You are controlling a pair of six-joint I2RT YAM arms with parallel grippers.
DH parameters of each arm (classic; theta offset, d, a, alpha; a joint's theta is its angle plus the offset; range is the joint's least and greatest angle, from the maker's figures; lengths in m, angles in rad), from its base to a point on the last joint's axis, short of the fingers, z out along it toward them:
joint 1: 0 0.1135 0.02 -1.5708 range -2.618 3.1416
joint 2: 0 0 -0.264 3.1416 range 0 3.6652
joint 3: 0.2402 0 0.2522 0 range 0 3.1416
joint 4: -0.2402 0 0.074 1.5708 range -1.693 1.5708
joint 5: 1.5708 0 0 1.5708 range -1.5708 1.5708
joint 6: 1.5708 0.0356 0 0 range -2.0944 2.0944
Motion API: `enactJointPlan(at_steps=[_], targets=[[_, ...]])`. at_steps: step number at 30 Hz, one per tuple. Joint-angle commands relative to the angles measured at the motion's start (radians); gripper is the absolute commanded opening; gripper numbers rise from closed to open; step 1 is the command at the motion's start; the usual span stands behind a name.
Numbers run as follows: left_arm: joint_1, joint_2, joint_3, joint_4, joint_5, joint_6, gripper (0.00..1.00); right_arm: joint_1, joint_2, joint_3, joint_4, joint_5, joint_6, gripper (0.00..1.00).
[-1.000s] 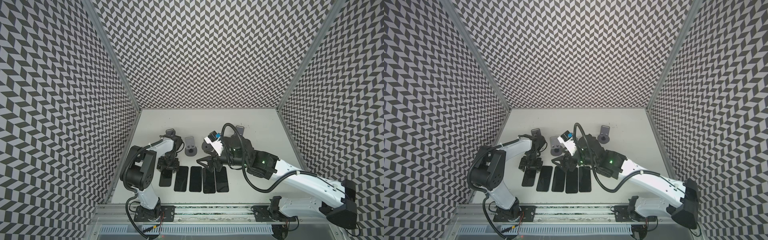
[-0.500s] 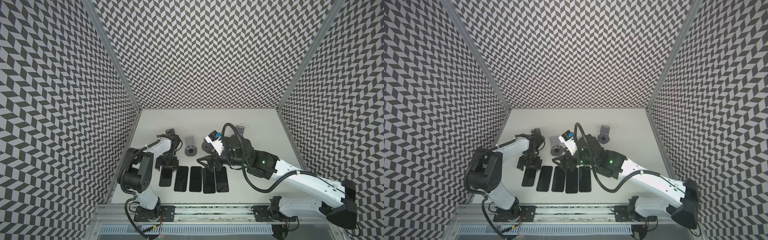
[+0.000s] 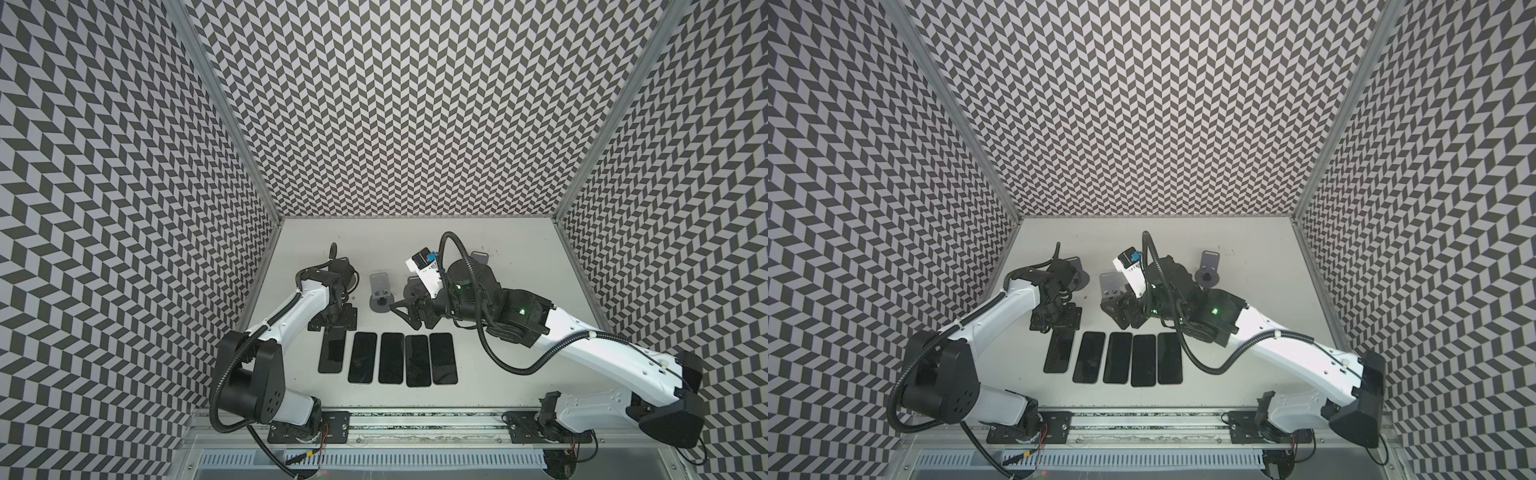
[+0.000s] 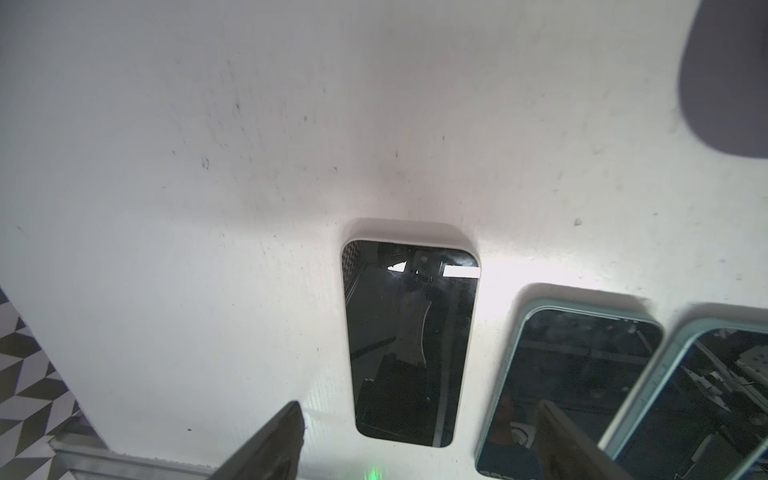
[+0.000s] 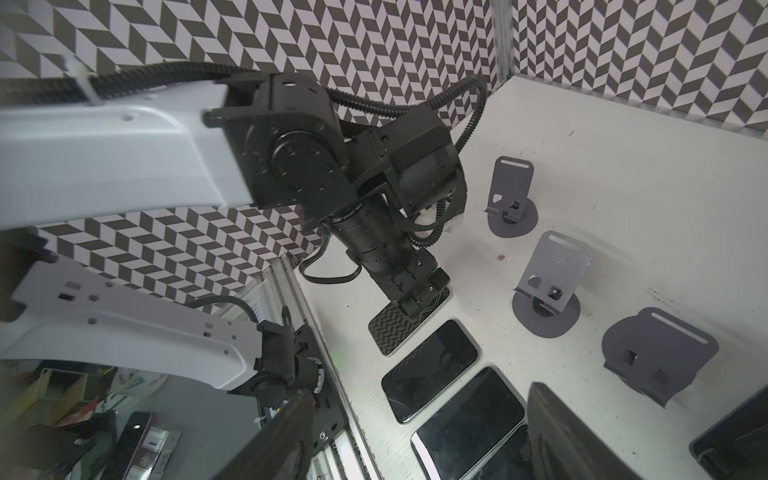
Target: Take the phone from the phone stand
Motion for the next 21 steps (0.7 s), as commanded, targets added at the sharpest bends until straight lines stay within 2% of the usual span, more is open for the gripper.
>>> enactJointPlan(at_steps=[1, 5, 9, 16, 21], targets=[[0.006, -0.060, 0.038, 0.096, 0.011, 0.026, 0.88, 0.001, 0.020, 0.066, -0.021, 0.104, -0.029, 0.79], [0.005, -0.098, 0.076, 0.211, -0.035, 0.045, 0.88, -0.020, 0.027, 0.098, -0.007, 0.200, -0.026, 0.79], [-0.010, -0.166, 0.055, 0.436, -0.077, 0.033, 0.88, -0.086, 0.018, 0.083, 0.074, 0.266, -0.019, 0.81], [-0.125, -0.358, -0.132, 0.961, -0.207, 0.118, 0.88, -0.286, -0.040, -0.085, 0.340, 0.294, 0.011, 0.84], [-0.133, -0.478, -0.320, 1.332, -0.245, 0.240, 0.88, -0.405, -0.040, -0.173, 0.467, 0.347, -0.024, 0.84]])
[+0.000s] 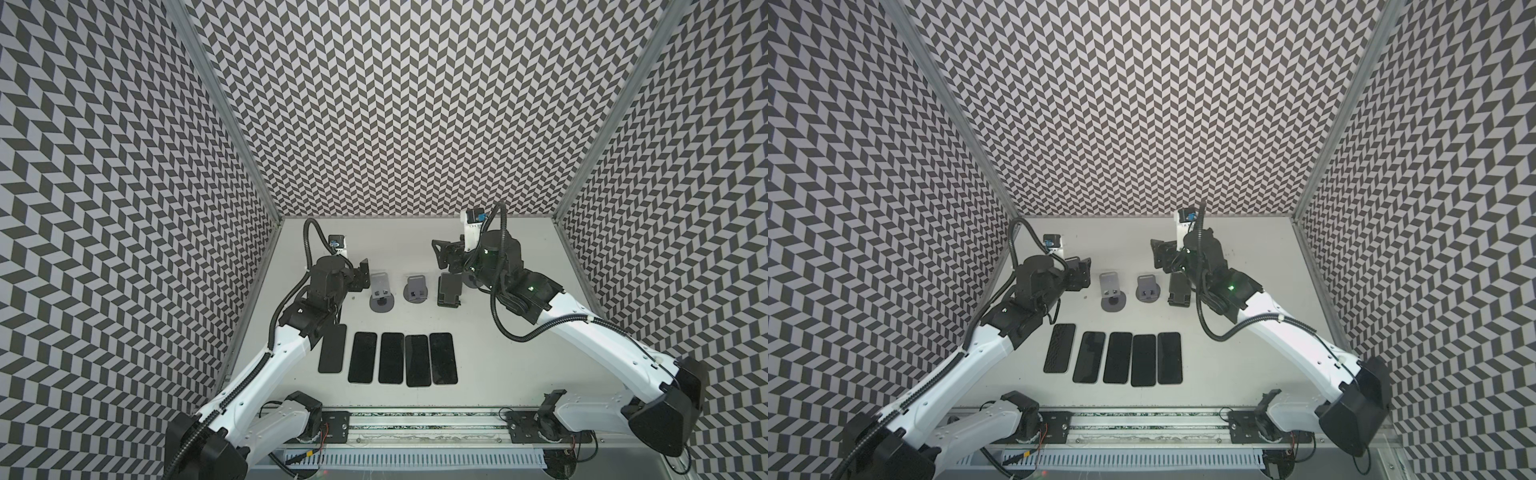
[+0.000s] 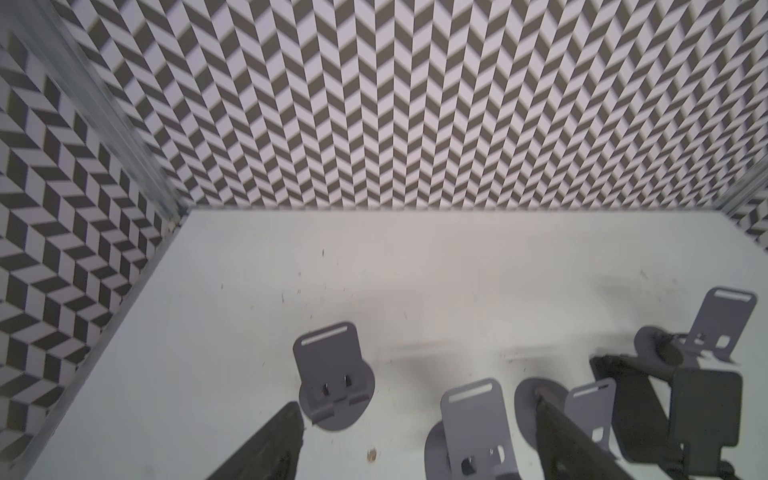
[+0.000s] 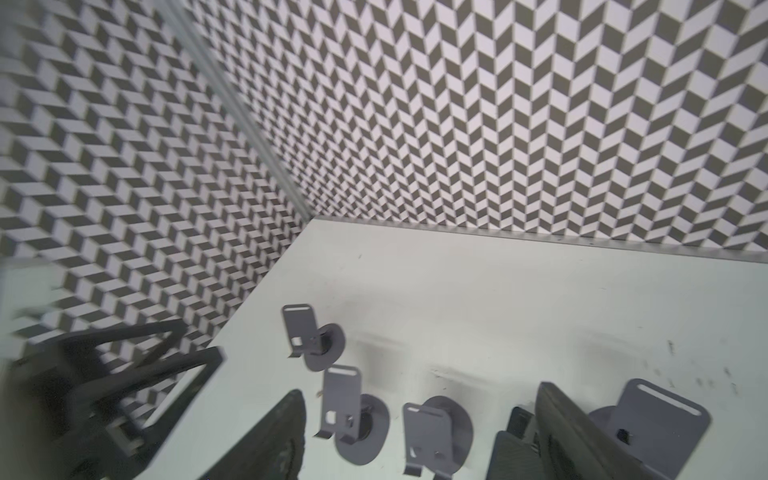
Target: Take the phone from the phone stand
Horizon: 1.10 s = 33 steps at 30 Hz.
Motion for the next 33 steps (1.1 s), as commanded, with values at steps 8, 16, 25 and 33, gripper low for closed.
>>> enactJointPlan(at_steps=[8, 16, 25, 33], targets=[[0.040, -0.032, -0.264, 0.643, -0.323, 0.298, 0.91, -0.178, -0.048, -0.327, 0.536, 0.268, -0.206, 0.86], [0.191, -0.110, -0.461, 0.758, -0.344, 0.249, 0.91, -0.405, -0.086, -0.545, 0.643, 0.256, -0.178, 0.84], [0.286, -0.125, -0.608, 0.823, -0.252, 0.178, 0.92, -0.501, -0.084, -0.781, 0.906, 0.128, -0.184, 0.85], [0.304, 0.044, -0.660, 0.978, -0.133, 0.189, 0.94, -0.510, 0.058, -0.880, 1.152, 0.039, -0.269, 0.85]])
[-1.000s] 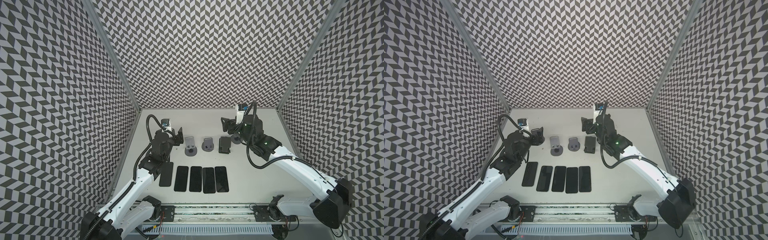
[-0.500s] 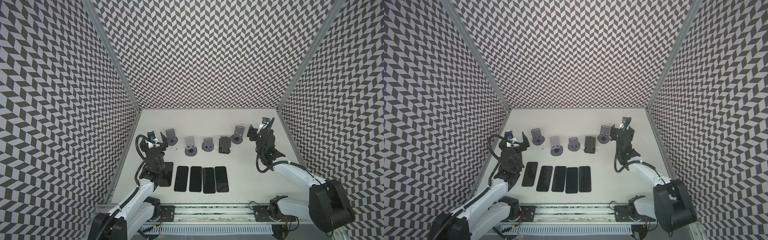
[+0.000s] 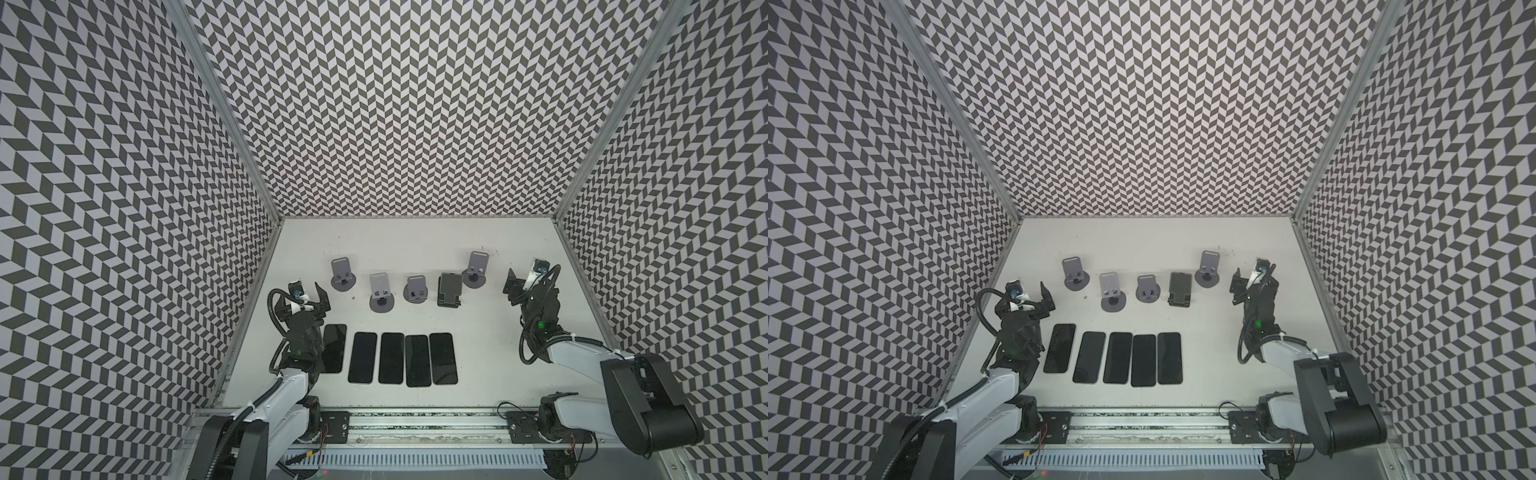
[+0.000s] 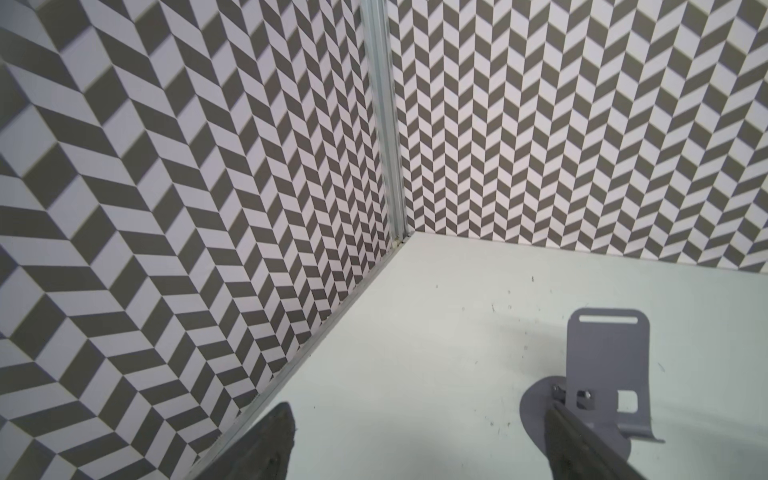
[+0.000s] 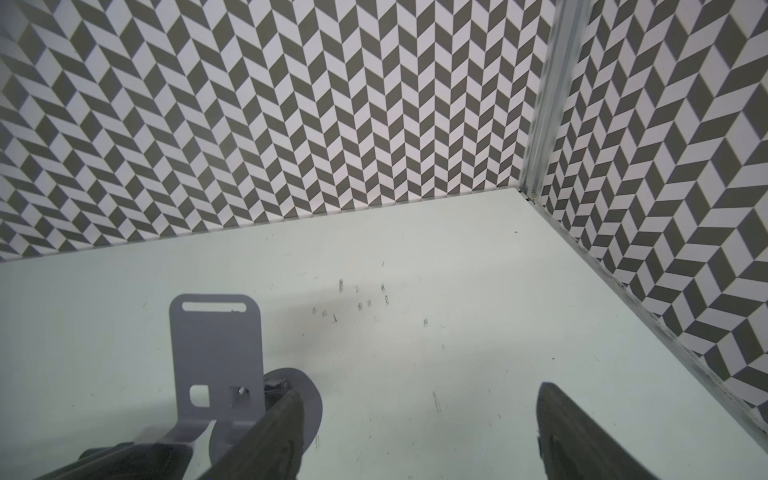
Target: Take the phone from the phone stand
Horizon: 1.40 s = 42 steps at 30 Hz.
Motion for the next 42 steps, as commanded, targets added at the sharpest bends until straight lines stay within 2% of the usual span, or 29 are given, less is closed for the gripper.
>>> enactJointPlan(at_steps=[1, 5, 9, 12, 15, 17, 19, 21, 24, 25, 27, 28, 30, 32, 35, 42], targets=[[0.017, 0.061, -0.021, 0.161, 0.106, -0.003, 0.95, -0.008, 0.050, -0.030, 0.223, -0.064, -0.056, 0.85], [0.045, 0.187, -0.021, 0.299, 0.212, 0.012, 0.96, -0.011, 0.101, -0.026, 0.297, -0.137, -0.135, 0.87], [0.076, 0.270, -0.005, 0.399, 0.357, 0.042, 0.98, -0.054, 0.153, -0.051, 0.384, -0.221, -0.120, 0.87], [0.120, 0.314, 0.038, 0.372, 0.475, 0.030, 0.99, -0.099, 0.192, -0.096, 0.504, -0.260, -0.079, 0.85], [0.149, 0.354, 0.087, 0.328, 0.552, 0.010, 0.99, -0.128, 0.239, -0.160, 0.661, -0.264, -0.041, 0.88], [0.163, 0.374, 0.097, 0.347, 0.614, -0.011, 0.99, -0.130, 0.236, -0.137, 0.607, -0.247, -0.031, 0.91], [0.168, 0.417, 0.067, 0.475, 0.665, -0.011, 0.99, -0.129, 0.235, -0.116, 0.569, -0.249, -0.033, 0.94], [0.165, 0.465, 0.051, 0.534, 0.692, 0.004, 1.00, -0.130, 0.237, -0.115, 0.569, -0.251, -0.035, 0.99], [0.152, 0.558, 0.018, 0.688, 0.645, 0.009, 1.00, -0.130, 0.241, -0.117, 0.579, -0.251, -0.036, 0.99], [0.141, 0.577, 0.027, 0.700, 0.564, -0.012, 1.00, -0.130, 0.240, -0.117, 0.580, -0.252, -0.037, 0.99], [0.136, 0.540, 0.109, 0.481, 0.415, -0.078, 1.00, -0.131, 0.241, -0.117, 0.580, -0.255, -0.039, 0.99], [0.116, 0.536, 0.112, 0.461, 0.370, -0.068, 1.00, -0.130, 0.242, -0.116, 0.579, -0.256, -0.041, 0.99], [0.090, 0.569, 0.096, 0.555, 0.311, -0.042, 1.00, -0.130, 0.241, -0.117, 0.577, -0.257, -0.041, 0.99], [0.088, 0.550, 0.110, 0.488, 0.307, -0.050, 1.00, -0.129, 0.241, -0.113, 0.570, -0.262, -0.045, 0.99], [0.088, 0.561, 0.101, 0.531, 0.308, -0.047, 1.00, -0.129, 0.241, -0.114, 0.570, -0.261, -0.046, 0.99], [0.087, 0.556, 0.105, 0.512, 0.305, -0.045, 1.00, -0.128, 0.241, -0.113, 0.569, -0.262, -0.046, 0.99]])
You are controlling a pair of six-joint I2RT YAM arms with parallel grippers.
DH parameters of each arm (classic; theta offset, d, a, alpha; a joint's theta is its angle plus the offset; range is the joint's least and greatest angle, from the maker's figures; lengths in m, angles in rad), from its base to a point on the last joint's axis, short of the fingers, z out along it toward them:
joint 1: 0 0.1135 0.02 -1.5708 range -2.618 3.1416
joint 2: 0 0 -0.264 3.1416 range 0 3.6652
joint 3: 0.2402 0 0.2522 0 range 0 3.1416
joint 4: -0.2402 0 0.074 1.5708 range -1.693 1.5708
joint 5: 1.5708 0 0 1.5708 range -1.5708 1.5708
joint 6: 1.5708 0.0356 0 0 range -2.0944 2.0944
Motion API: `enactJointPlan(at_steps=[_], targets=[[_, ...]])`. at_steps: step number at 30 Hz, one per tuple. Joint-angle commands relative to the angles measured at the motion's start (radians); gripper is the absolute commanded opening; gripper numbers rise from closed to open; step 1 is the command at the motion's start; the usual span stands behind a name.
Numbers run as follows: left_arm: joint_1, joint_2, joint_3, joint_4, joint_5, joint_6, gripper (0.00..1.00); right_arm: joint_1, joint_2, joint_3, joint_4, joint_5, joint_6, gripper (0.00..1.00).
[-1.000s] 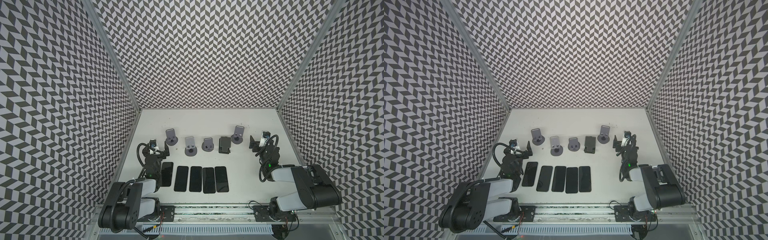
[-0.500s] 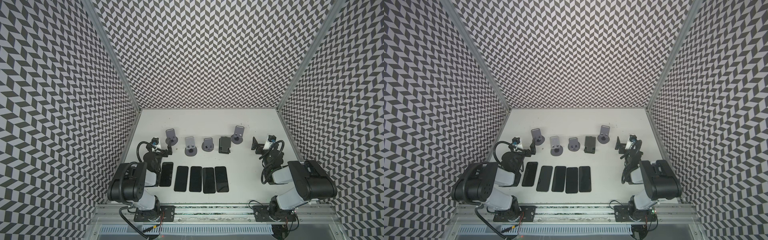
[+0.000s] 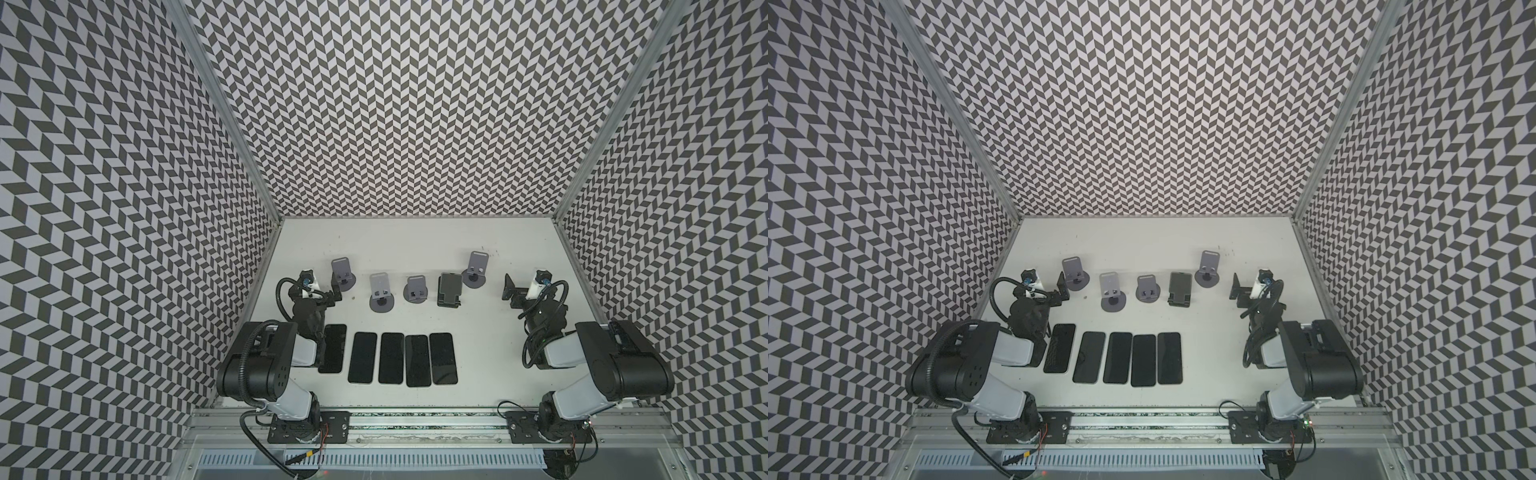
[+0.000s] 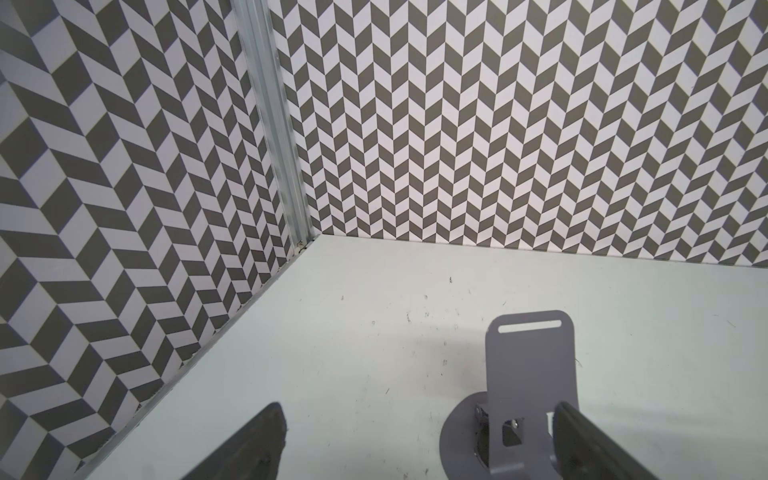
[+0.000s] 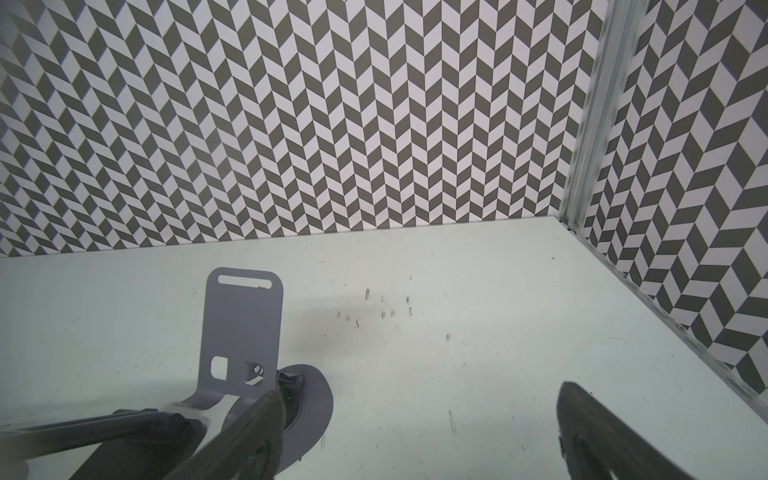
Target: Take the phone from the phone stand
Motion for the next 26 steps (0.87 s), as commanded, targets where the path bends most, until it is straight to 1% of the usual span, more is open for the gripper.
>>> enactJointPlan(at_steps=[1, 26], targets=[[-0.003, -0.004, 0.008, 0.014, -0.021, -0.003, 1.00, -0.003, 0.006, 0.012, 0.060, -0.009, -0.007, 0.99], [-0.002, -0.004, 0.009, 0.012, -0.015, -0.004, 1.00, -0.003, 0.006, 0.012, 0.060, -0.009, -0.007, 0.99]])
